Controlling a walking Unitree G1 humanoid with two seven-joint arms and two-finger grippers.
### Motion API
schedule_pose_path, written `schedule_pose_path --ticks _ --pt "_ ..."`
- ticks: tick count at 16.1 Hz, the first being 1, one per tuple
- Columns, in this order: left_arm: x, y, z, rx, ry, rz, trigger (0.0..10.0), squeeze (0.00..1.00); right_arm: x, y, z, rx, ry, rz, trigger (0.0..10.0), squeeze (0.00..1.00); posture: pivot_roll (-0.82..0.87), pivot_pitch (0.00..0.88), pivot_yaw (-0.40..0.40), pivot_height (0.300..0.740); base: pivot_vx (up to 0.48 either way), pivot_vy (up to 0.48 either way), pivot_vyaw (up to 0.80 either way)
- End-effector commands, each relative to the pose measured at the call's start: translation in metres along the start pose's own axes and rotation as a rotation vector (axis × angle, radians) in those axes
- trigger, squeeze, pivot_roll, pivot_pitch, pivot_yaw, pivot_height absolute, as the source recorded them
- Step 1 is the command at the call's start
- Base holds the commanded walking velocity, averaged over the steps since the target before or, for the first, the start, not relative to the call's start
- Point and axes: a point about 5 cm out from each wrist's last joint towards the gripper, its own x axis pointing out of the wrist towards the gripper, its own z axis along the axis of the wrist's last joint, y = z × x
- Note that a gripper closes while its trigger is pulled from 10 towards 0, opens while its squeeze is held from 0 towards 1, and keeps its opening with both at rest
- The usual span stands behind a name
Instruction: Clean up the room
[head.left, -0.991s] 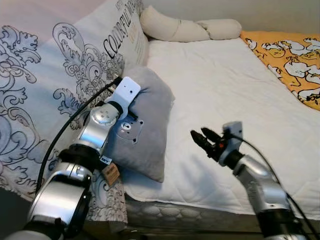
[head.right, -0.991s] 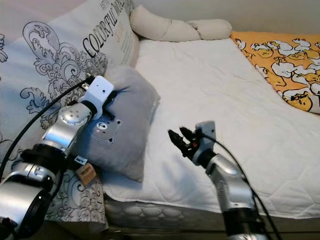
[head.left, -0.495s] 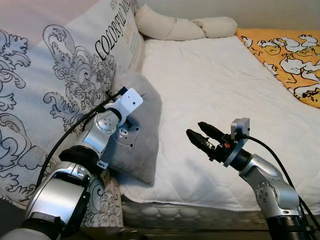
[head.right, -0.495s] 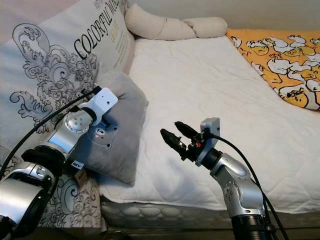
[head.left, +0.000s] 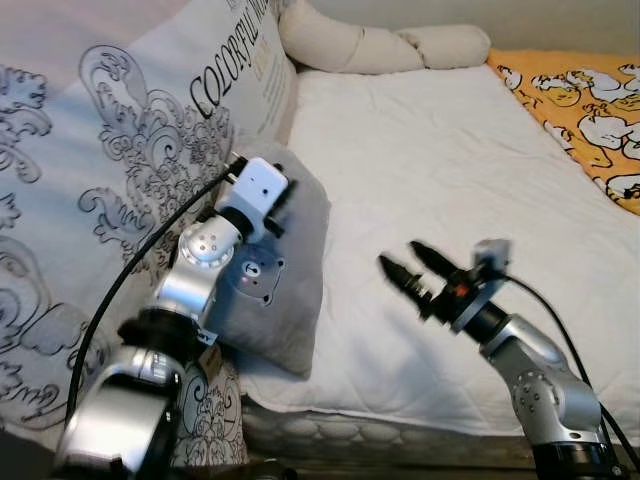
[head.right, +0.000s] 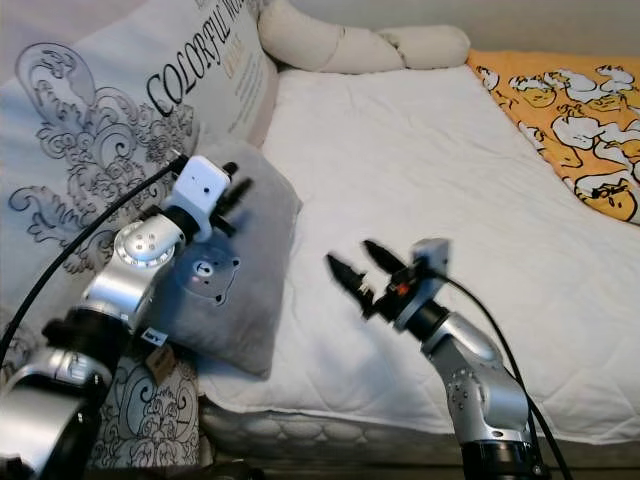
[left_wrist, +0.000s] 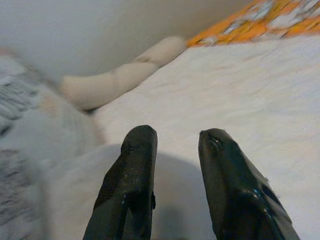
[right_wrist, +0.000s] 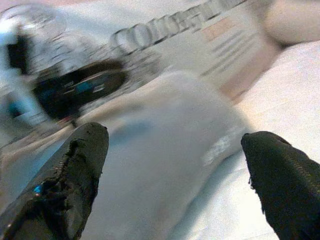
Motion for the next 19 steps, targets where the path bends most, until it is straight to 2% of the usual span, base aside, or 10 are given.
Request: schedule_pose_path --ticks 1,3,4,5,7,8,11,13,15,19 --pt "-0.002 0.0 0.009 -0.067 -0.037 -0.003 10.0 1.0 -0.004 -0.003 0.008 -0.042 -0.042 -0.072 10.0 1.0 -0.02 0.0 0.04 0.74 0.0 0.0 0.0" --pt "-0.015 -0.005 0.015 -0.256 -0.099 0.054 10.0 1.0 -0.01 -0.008 0.009 -0.069 -0.062 -0.257 10.0 1.0 -0.01 0.0 0.024 0.74 0.0 0.0 0.0" --pt "-0.024 -0.008 0.012 -0.33 -0.085 0.078 10.0 1.0 -0.014 -0.01 0.008 -0.058 -0.076 -0.335 10.0 1.0 -0.01 0.0 0.015 0.74 0.0 0.0 0.0" --pt "-0.029 -0.01 0.01 -0.333 -0.086 0.08 10.0 1.0 -0.016 -0.011 0.008 -0.06 -0.094 -0.374 10.0 1.0 0.0 0.0 0.012 0.74 0.0 0.0 0.0" --pt "-0.051 -0.019 -0.003 -0.384 -0.039 0.126 10.0 1.0 -0.024 -0.007 0.003 -0.075 -0.11 -0.481 10.0 1.0 -0.01 0.0 0.017 0.74 0.0 -0.186 0.0" --pt "-0.059 -0.023 -0.004 -0.401 -0.02 0.135 10.0 1.0 -0.025 -0.003 -0.001 -0.081 -0.105 -0.514 10.0 1.0 -0.01 0.0 0.018 0.74 0.0 -0.48 0.0" --pt "-0.068 -0.023 -0.01 -0.39 0.033 0.161 10.0 1.0 -0.025 0.0 -0.009 -0.085 -0.082 -0.558 10.0 1.0 0.0 0.0 -0.013 0.74 0.0 -0.48 0.0" --pt "-0.081 -0.013 -0.023 -0.397 0.086 0.254 10.0 1.0 -0.024 0.0 -0.012 -0.083 -0.07 -0.618 10.0 1.0 0.0 0.0 -0.029 0.74 0.0 -0.48 0.0" --pt "-0.096 -0.014 -0.04 -0.377 0.172 0.283 10.0 1.0 -0.028 -0.001 -0.019 -0.101 -0.037 -0.642 10.0 1.0 0.0 0.0 -0.034 0.74 0.0 -0.48 0.0" --pt "-0.114 -0.019 -0.059 -0.376 0.281 0.329 10.0 1.0 -0.03 -0.008 -0.032 -0.095 0.028 -0.693 10.0 1.0 0.03 0.0 -0.057 0.74 0.0 -0.48 0.0"
